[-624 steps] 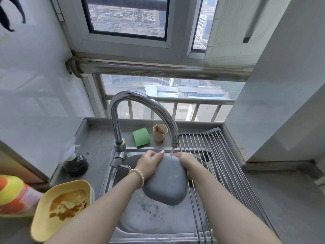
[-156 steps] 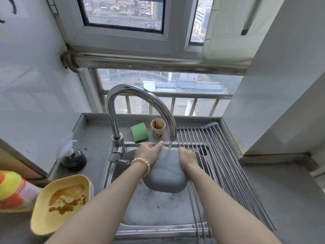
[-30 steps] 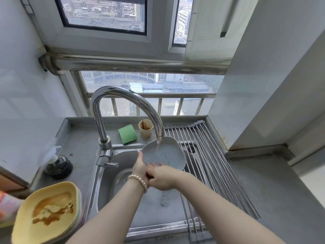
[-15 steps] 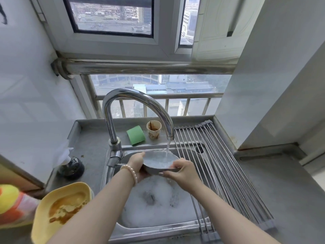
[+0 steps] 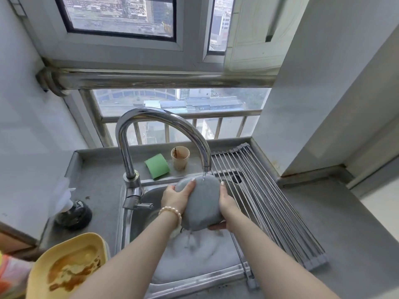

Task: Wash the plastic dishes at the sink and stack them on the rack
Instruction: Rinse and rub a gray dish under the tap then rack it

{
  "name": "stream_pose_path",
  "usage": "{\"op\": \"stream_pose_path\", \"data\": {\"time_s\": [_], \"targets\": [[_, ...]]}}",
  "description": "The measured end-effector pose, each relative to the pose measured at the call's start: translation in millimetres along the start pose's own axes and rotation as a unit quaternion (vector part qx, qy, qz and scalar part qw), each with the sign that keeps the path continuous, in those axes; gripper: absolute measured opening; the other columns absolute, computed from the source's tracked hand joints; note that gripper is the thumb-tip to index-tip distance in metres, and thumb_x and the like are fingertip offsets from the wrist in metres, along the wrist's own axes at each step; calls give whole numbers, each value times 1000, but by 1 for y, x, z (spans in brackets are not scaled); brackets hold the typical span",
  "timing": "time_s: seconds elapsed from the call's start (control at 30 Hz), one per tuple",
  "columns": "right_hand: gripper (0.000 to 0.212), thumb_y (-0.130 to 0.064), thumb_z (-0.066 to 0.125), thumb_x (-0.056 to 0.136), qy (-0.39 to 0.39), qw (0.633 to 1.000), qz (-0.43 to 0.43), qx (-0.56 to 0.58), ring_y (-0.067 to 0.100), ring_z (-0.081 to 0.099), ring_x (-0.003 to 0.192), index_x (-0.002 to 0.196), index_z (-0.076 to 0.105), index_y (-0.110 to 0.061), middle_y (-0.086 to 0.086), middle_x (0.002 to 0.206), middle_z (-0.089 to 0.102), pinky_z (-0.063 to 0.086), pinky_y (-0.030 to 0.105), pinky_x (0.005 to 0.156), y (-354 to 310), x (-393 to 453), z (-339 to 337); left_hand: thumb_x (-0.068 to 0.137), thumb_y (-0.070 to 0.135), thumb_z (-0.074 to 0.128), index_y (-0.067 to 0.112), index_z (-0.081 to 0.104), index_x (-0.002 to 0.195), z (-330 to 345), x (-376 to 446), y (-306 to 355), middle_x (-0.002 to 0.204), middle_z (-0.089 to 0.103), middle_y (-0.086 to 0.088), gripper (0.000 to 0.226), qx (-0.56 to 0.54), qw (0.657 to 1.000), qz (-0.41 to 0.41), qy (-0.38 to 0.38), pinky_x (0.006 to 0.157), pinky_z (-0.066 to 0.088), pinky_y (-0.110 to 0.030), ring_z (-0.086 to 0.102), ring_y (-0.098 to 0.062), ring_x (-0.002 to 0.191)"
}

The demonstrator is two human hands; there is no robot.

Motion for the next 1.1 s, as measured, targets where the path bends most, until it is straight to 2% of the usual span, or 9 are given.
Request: {"op": "stream_pose_path", "data": {"time_s": [0.13, 0.27, 0.37, 0.53, 0.7, 0.77, 0.87, 0.97, 1.1], "targets": [[62, -65, 38, 90, 210, 889, -235, -333, 33, 58, 107, 118, 41, -9, 13, 121, 56, 44, 38, 78, -30, -19, 2, 78, 71, 55, 5, 63, 102, -3, 3, -5, 107, 67, -14, 71, 34, 998, -25, 39, 91, 49, -38, 62, -32, 98], [82, -67, 60, 75, 158, 846, -292, -417, 31, 57, 108, 136, 31, -21, 9, 121, 49, 45, 34, 79, -37, -23, 17, 96, 55, 37, 1, 56, 118, -3, 5, -15, 121, 59, -16, 61, 9, 998, -37, 40, 90, 38, -33, 55, -33, 112], [88, -65, 66, 72, 163, 818, -328, -442, 30, 59, 103, 141, 28, -25, 8, 116, 50, 47, 34, 81, -38, -25, 20, 101, 42, 35, 12, 49, 134, 4, 2, -17, 132, 54, -17, 47, -34, 997, -20, 59, 104, 37, -36, 50, -32, 121], [57, -46, 55, 91, 161, 858, -395, -286, 26, 59, 108, 139, 39, -21, 6, 122, 57, 44, 30, 86, -37, -17, 4, 94, 54, 38, 32, 36, 145, 17, -14, -2, 146, 35, -13, 55, 107, 988, 107, 39, 109, 28, -36, 39, -30, 131], [37, -40, 58, 92, 27, 963, -262, -51, 20, 61, 105, 125, 46, -27, 1, 120, 60, 49, 37, 92, -11, 30, -4, 65, 75, 31, 26, 35, 147, 24, -26, 20, 154, 24, -9, 95, 318, 913, 247, 60, 115, 18, -37, 26, -28, 140], [27, -32, 59, 94, -30, 978, -199, 59, 20, 61, 101, 118, 48, -27, 5, 118, 60, 53, 36, 88, 0, 45, -5, 69, 67, 51, 17, 36, 146, 31, -31, 25, 156, 22, -12, 93, 327, 898, 291, 52, 117, 13, -38, 19, -30, 144], [26, -25, 58, 95, -30, 980, -186, 67, 18, 60, 96, 119, 53, -15, 6, 113, 61, 53, 30, 82, -2, 60, -17, 58, 73, 56, 10, 22, 150, 42, -31, 13, 159, 12, -11, 116, 304, 912, 274, -16, 119, 4, -39, 2, -26, 148], [30, -27, 62, 92, -23, 982, -188, 14, 24, 59, 102, 118, 52, -16, 8, 117, 59, 52, 38, 86, -9, 76, -35, 52, 72, 73, 7, 2, 152, 62, -32, -7, 160, -5, -7, 139, 312, 921, 216, -90, 117, -3, -30, -12, -19, 147], [30, -29, 60, 93, -29, 983, -181, -13, 21, 59, 96, 119, 51, -17, 6, 110, 58, 52, 31, 71, -16, 92, -68, 56, 61, 81, 5, -11, 150, 93, -30, -9, 160, -9, -8, 143, 326, 924, 179, -84, 121, 0, -33, -10, -19, 147]]}}
Point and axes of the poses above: each hand's wrist, its own x-axis towards the middle knuckle, its own z-axis out of the palm, y = z × x, the point moved 7 cm from there along x, towards the middle knuckle
